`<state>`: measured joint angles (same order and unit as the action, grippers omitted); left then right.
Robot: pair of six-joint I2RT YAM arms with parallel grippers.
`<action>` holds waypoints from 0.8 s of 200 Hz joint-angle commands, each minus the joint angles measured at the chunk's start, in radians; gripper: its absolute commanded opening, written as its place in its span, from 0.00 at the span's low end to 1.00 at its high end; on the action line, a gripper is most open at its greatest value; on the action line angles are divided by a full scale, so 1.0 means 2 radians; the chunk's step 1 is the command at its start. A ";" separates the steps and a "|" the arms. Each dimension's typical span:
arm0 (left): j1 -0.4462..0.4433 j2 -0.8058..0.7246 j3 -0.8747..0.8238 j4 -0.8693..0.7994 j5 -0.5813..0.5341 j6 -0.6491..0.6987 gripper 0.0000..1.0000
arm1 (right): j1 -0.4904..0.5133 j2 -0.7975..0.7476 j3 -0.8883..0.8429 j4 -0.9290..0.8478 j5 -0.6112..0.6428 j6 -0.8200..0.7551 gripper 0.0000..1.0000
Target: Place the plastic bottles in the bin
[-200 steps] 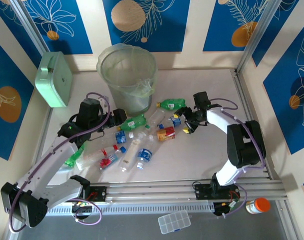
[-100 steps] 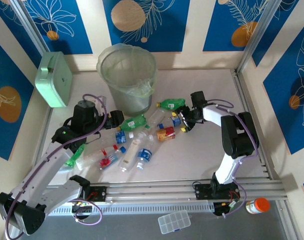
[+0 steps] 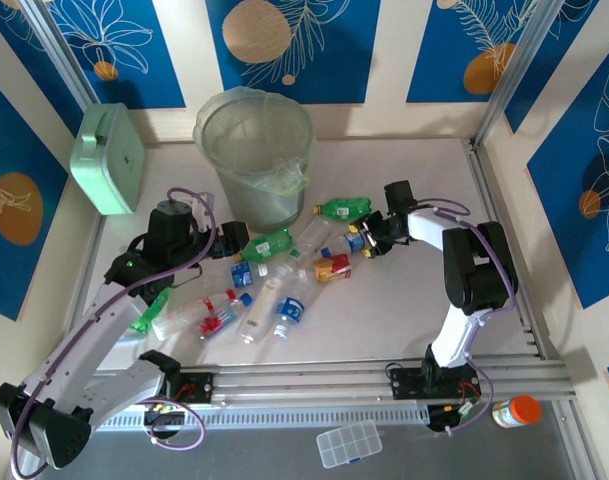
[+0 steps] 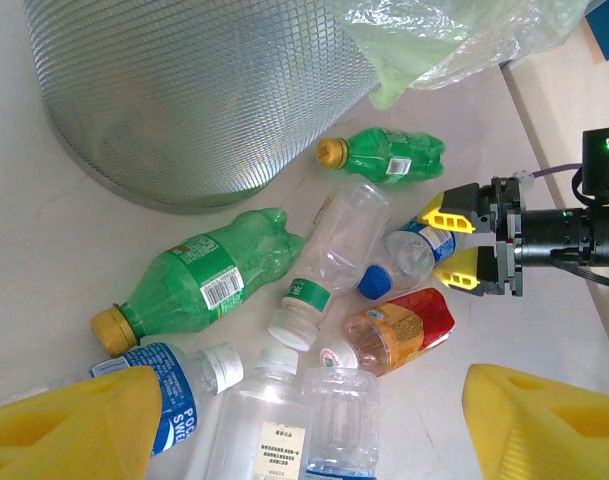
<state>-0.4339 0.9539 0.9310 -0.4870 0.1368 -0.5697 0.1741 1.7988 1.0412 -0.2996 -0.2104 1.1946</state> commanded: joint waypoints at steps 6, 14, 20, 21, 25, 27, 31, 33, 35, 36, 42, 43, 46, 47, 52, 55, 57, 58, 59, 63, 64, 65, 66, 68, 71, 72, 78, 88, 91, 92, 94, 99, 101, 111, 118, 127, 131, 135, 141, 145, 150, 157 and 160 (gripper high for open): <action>0.004 0.002 0.005 0.002 -0.005 0.005 0.79 | -0.004 -0.028 -0.006 -0.005 -0.011 0.008 0.54; 0.004 0.002 0.006 0.001 -0.006 0.005 0.79 | -0.006 -0.036 -0.008 -0.005 -0.012 0.009 0.53; 0.004 0.002 0.007 0.001 -0.007 0.005 0.79 | -0.007 -0.043 -0.010 -0.006 -0.013 0.011 0.53; 0.004 0.002 0.007 0.001 -0.007 0.005 0.79 | -0.007 -0.044 -0.010 -0.006 -0.013 0.011 0.52; 0.004 0.002 0.008 0.000 -0.007 0.005 0.79 | -0.008 -0.048 -0.011 -0.005 -0.014 0.011 0.52; 0.004 0.002 0.008 0.000 -0.007 0.005 0.79 | -0.008 -0.051 -0.011 -0.006 -0.014 0.012 0.52; 0.004 0.002 0.010 -0.001 -0.007 0.004 0.79 | -0.008 -0.056 -0.011 -0.008 -0.014 0.012 0.52; 0.004 0.002 0.010 -0.001 -0.007 0.004 0.79 | -0.009 -0.058 -0.011 -0.009 -0.014 0.012 0.52; 0.004 0.002 0.011 -0.002 -0.007 0.004 0.79 | -0.009 -0.061 -0.011 -0.009 -0.014 0.012 0.53; 0.004 0.002 0.011 -0.002 -0.007 0.004 0.79 | -0.009 -0.062 -0.011 -0.010 -0.014 0.012 0.53; 0.004 0.001 0.013 -0.003 -0.006 0.003 0.79 | -0.009 -0.070 -0.011 -0.013 -0.013 0.012 0.53; 0.004 0.001 0.013 -0.003 -0.006 0.003 0.79 | -0.010 -0.071 -0.011 -0.014 -0.013 0.012 0.52; 0.004 0.001 0.014 -0.003 -0.006 0.003 0.79 | -0.010 -0.076 -0.011 -0.015 -0.013 0.012 0.53; 0.004 0.001 0.014 -0.003 -0.006 0.003 0.79 | -0.010 -0.077 -0.011 -0.016 -0.012 0.012 0.53; 0.004 -0.001 0.015 -0.003 -0.005 0.003 0.79 | -0.010 -0.084 -0.011 -0.018 -0.012 0.012 0.52; 0.004 -0.001 0.015 -0.003 -0.005 0.002 0.79 | -0.011 -0.088 -0.011 -0.020 -0.011 0.011 0.52; 0.004 -0.001 0.015 -0.003 -0.005 0.002 0.79 | -0.011 -0.090 -0.011 -0.021 -0.011 0.011 0.52; 0.004 -0.002 0.015 -0.003 -0.005 0.001 0.79 | -0.012 -0.091 -0.011 -0.022 -0.011 0.010 0.52; 0.004 -0.002 0.015 -0.003 -0.005 0.002 0.79 | -0.012 -0.094 -0.011 -0.023 -0.011 0.010 0.53; 0.004 -0.002 0.016 -0.004 -0.007 0.000 0.79 | -0.012 -0.100 -0.011 -0.025 -0.011 0.009 0.52; 0.004 -0.003 0.016 -0.004 -0.007 -0.001 0.79 | -0.012 -0.102 -0.011 -0.025 -0.011 0.009 0.52; 0.004 -0.003 0.017 -0.004 -0.007 -0.001 0.79 | -0.012 -0.103 -0.011 -0.026 -0.011 0.009 0.52; 0.004 -0.003 0.017 -0.004 -0.008 -0.001 0.79 | -0.013 -0.104 -0.011 -0.027 -0.011 0.008 0.52; 0.004 -0.004 0.017 -0.004 -0.008 -0.001 0.79 | -0.013 -0.108 -0.011 -0.028 -0.012 0.008 0.52; 0.004 -0.005 0.017 -0.005 -0.009 -0.002 0.79 | -0.013 -0.113 -0.011 -0.029 -0.011 0.007 0.52; 0.004 -0.005 0.017 -0.005 -0.009 -0.002 0.79 | -0.013 -0.115 -0.011 -0.030 -0.011 0.006 0.53; 0.004 -0.007 0.017 -0.005 -0.009 -0.002 0.79 | -0.014 -0.124 -0.011 -0.033 -0.012 0.003 0.53; 0.004 -0.009 0.017 -0.004 -0.005 -0.001 0.79 | -0.014 -0.140 -0.012 -0.036 -0.017 -0.002 0.52; 0.004 -0.010 0.017 -0.004 -0.003 -0.001 0.79 | -0.014 -0.145 -0.013 -0.036 -0.018 -0.002 0.52; 0.003 -0.009 0.017 -0.004 -0.001 -0.001 0.79 | -0.015 -0.147 -0.013 -0.035 -0.019 -0.003 0.52; 0.003 -0.009 0.017 -0.003 0.002 -0.001 0.79 | -0.015 -0.150 -0.014 -0.035 -0.021 -0.004 0.52; 0.003 -0.010 0.016 0.002 0.013 0.002 0.79 | -0.013 -0.158 -0.016 -0.032 -0.026 -0.006 0.52; 0.003 -0.009 0.016 0.004 0.021 0.003 0.80 | -0.013 -0.162 -0.017 -0.031 -0.028 -0.008 0.52; -0.001 -0.008 0.015 0.016 0.056 0.015 0.80 | -0.011 -0.177 -0.021 -0.023 -0.041 -0.014 0.52; -0.006 -0.007 0.015 0.021 0.071 0.021 0.81 | -0.009 -0.188 -0.023 -0.018 -0.052 -0.020 0.52; -0.014 -0.004 0.016 0.027 0.087 0.032 0.82 | -0.005 -0.201 -0.025 -0.007 -0.065 -0.029 0.52; -0.017 -0.004 0.017 0.029 0.094 0.038 0.82 | 0.000 -0.207 -0.026 -0.001 -0.070 -0.034 0.52; -0.021 -0.001 0.017 0.032 0.099 0.041 0.83 | 0.004 -0.213 -0.027 0.004 -0.074 -0.039 0.52; -0.026 0.001 0.018 0.035 0.106 0.044 0.84 | 0.012 -0.221 -0.025 0.008 -0.077 -0.049 0.52; -0.029 0.003 0.019 0.038 0.113 0.046 0.85 | 0.018 -0.226 -0.023 0.009 -0.078 -0.057 0.52; -0.032 0.006 0.020 0.042 0.121 0.046 0.86 | 0.027 -0.232 -0.019 0.008 -0.078 -0.067 0.52; -0.036 0.011 0.021 0.048 0.134 0.045 0.87 | 0.039 -0.240 -0.012 0.006 -0.077 -0.083 0.52; -0.037 0.013 0.022 0.052 0.139 0.044 0.88 | 0.045 -0.243 -0.009 0.005 -0.076 -0.091 0.52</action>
<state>-0.4797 0.9592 0.9344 -0.4484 0.2874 -0.5198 0.1944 1.3720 1.0012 -0.3023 -0.2977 1.1282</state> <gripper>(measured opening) 0.859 0.547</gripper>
